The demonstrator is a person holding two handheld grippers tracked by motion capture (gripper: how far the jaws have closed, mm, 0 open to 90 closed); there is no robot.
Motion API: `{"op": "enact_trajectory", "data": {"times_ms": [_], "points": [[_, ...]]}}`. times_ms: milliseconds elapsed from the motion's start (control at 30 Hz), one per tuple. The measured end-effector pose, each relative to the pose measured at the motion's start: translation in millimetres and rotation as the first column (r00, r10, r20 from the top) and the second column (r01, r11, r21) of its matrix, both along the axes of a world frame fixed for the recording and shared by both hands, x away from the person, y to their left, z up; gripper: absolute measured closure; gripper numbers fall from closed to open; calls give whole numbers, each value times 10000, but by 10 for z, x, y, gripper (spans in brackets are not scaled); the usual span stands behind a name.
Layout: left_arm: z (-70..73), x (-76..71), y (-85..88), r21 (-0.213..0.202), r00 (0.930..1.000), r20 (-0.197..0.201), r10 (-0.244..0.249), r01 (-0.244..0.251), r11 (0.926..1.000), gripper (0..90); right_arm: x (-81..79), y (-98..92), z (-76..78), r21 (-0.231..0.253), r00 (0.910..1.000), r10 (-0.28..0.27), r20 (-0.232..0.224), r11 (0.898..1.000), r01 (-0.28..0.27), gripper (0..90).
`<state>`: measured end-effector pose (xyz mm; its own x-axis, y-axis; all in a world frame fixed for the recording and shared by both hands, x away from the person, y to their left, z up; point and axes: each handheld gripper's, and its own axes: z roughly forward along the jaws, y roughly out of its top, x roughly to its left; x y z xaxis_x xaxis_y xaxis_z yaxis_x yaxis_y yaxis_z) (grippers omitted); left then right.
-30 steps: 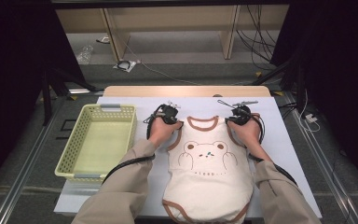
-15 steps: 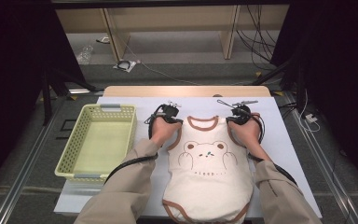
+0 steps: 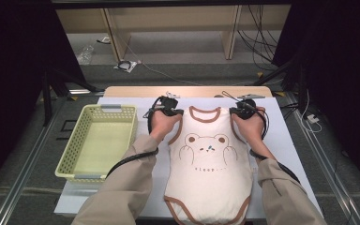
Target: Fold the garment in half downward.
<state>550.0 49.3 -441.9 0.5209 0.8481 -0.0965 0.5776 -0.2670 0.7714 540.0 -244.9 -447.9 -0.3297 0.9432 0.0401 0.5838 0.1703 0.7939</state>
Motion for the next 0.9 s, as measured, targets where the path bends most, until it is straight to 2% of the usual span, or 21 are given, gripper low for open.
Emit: {"op": "enact_trajectory", "data": {"times_ms": [233, 700, 800, 900], "points": [[149, 27, 0, 25, 9987, 511, 26, -27, 10000, 869, 13, -17, 138, 79, 9992, -110, 386, 9999, 107, 855], [370, 47, 21, 67, 9940, 1094, 78, -86, 9999, 867, 20, 3, 354, 159, 9944, -121, 1053, 9998, 105, 855], [356, 38, 18, 247, 9935, 1140, 18, -46, 9997, 867, 18, 24, 350, 159, 9940, -33, 1097, 9999, 15, 854], [284, 11, 16, 297, 9952, 972, -118, 89, 9995, 867, -7, 32, 294, 141, 9950, 91, 991, 9998, -106, 855]]}}
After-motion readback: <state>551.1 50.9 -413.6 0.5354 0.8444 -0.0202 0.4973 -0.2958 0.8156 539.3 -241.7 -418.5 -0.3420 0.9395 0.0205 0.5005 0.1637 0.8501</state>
